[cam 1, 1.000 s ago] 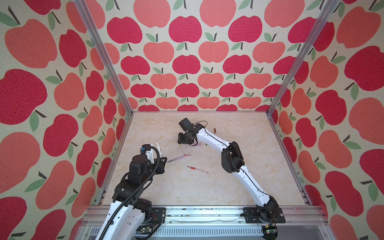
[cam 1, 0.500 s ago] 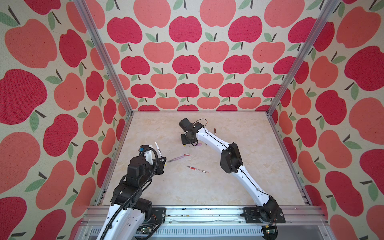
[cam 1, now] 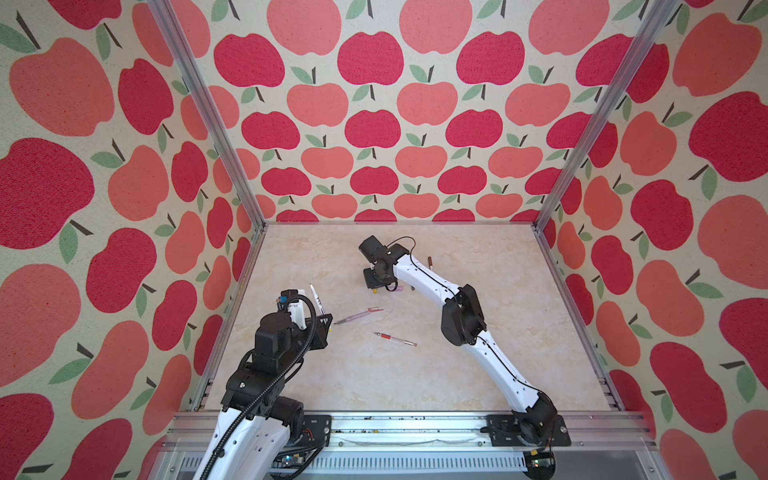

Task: Insert the pens into the pen caps
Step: 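Close right gripper on the yellow cap, then lift yellow cap with right gripper toward white pen while left raises pen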

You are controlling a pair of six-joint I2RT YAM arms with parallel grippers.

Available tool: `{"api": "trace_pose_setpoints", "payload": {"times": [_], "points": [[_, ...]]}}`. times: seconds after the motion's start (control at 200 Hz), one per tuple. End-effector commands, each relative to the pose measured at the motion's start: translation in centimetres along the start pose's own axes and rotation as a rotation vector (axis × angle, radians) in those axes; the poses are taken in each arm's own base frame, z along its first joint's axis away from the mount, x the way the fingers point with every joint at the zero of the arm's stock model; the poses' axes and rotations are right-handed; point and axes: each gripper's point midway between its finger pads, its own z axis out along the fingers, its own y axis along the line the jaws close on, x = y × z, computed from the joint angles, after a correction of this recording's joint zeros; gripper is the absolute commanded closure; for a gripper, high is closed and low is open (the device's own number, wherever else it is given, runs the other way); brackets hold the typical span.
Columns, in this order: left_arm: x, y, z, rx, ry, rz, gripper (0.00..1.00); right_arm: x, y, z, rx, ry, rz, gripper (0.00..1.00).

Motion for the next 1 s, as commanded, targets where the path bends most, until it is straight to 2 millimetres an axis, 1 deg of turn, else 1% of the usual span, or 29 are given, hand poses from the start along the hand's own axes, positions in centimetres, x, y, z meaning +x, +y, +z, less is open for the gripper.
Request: {"api": "trace_pose_setpoints", "payload": {"times": [0.0, 0.115, 0.205, 0.31, 0.41, 0.5, 0.61, 0.785, 0.991], "points": [[-1.1, -1.0, -0.3, 0.034, -0.028, 0.015, 1.0, 7.1, -1.5, 4.1, 0.038, 0.247, -0.024, 0.78], [-1.1, -1.0, -0.2, 0.035, -0.023, 0.015, 1.0, 6.3, -0.4, 3.1, -0.007, 0.206, -0.054, 0.78], [-1.2, -1.1, -0.1, 0.038, -0.021, 0.012, 1.0, 6.0, 0.0, 2.3, -0.005, 0.184, -0.082, 0.78], [-1.3, -1.2, -0.1, 0.042, -0.022, 0.008, 1.0, 6.3, 0.0, 1.9, 0.006, 0.19, -0.102, 0.77], [-1.3, -1.3, 0.0, 0.045, -0.021, 0.006, 1.0, 6.9, 0.0, 2.0, 0.013, 0.205, -0.116, 0.76], [-1.3, -1.3, 0.2, 0.047, -0.015, 0.005, 1.0, 7.3, 0.1, 2.1, 0.017, 0.215, -0.121, 0.77], [-1.2, -1.4, 0.3, 0.054, -0.008, 0.004, 1.0, 7.2, 0.4, 1.6, 0.001, 0.203, -0.11, 0.79], [-0.6, -1.7, 1.0, 0.081, 0.028, 0.004, 1.0, 5.8, 1.0, -0.1, -0.039, 0.149, -0.079, 0.81], [-0.3, -1.9, 1.8, 0.099, 0.053, -0.002, 1.0, 3.8, 1.4, -2.9, -0.079, 0.079, -0.049, 0.82]]}}
